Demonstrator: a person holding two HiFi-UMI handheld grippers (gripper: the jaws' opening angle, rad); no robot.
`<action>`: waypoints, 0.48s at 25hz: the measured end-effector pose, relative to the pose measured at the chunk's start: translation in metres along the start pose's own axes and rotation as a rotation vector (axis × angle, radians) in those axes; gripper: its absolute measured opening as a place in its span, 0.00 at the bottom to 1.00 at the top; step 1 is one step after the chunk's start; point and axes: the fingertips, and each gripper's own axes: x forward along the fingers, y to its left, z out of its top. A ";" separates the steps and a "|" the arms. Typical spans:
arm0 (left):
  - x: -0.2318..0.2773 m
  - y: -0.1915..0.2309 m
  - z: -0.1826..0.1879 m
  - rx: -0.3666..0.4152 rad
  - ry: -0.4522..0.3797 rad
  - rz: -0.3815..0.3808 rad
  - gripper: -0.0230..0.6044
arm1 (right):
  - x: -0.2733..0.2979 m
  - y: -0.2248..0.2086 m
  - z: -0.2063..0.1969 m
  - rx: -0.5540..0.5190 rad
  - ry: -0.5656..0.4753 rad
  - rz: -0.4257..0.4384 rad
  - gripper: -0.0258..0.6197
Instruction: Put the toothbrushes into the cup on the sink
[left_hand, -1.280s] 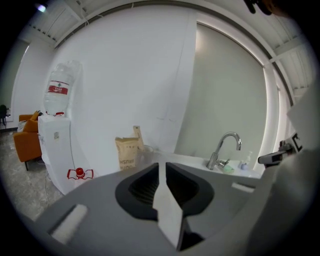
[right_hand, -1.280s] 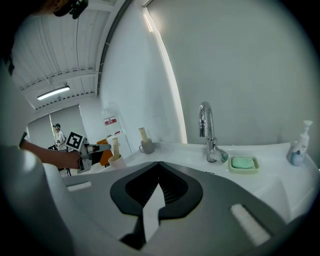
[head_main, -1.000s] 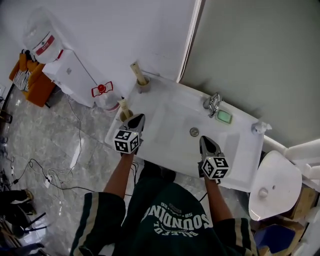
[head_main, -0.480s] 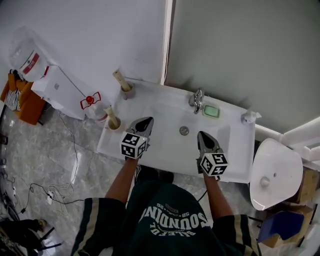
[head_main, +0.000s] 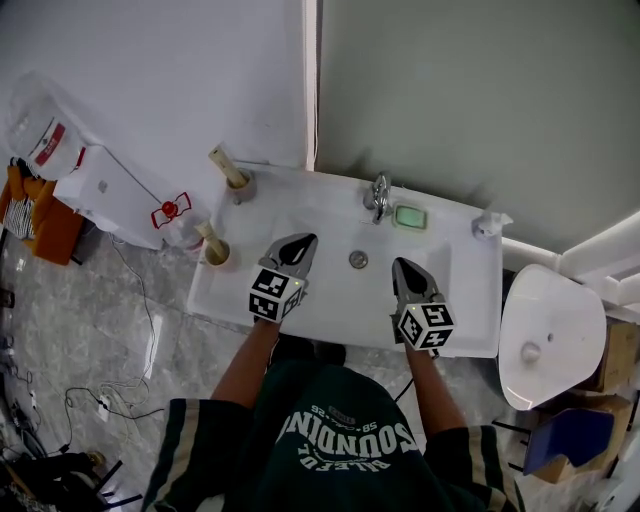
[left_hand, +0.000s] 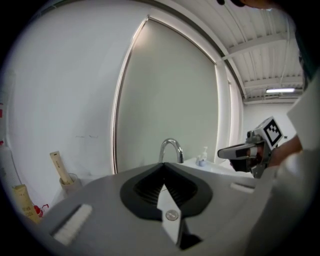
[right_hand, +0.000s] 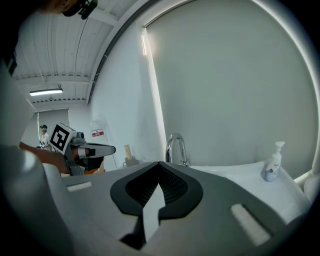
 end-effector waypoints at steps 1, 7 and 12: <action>0.001 -0.002 0.000 -0.002 -0.001 -0.003 0.12 | -0.001 -0.001 -0.001 -0.001 0.001 -0.001 0.04; 0.003 -0.008 -0.002 -0.018 -0.006 -0.013 0.12 | -0.004 -0.005 -0.004 -0.005 0.008 -0.010 0.04; 0.006 -0.012 -0.007 -0.033 0.005 -0.030 0.12 | -0.004 -0.007 -0.004 -0.005 0.008 -0.008 0.04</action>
